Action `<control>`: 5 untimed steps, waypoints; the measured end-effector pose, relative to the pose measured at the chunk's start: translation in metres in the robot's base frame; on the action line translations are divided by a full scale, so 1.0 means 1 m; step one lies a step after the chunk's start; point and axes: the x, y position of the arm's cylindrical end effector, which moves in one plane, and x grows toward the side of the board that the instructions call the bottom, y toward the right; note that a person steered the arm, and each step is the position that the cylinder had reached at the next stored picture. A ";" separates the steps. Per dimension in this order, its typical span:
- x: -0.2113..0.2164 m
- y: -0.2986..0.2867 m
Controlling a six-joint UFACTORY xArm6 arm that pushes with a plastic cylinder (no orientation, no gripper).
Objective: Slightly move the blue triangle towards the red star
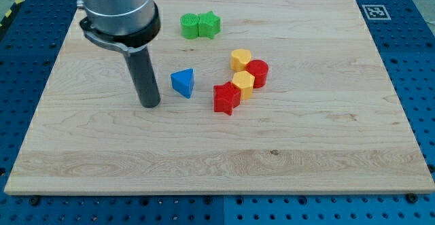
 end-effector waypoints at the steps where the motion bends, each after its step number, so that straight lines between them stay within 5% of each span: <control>1: 0.000 0.014; 5: 0.000 0.064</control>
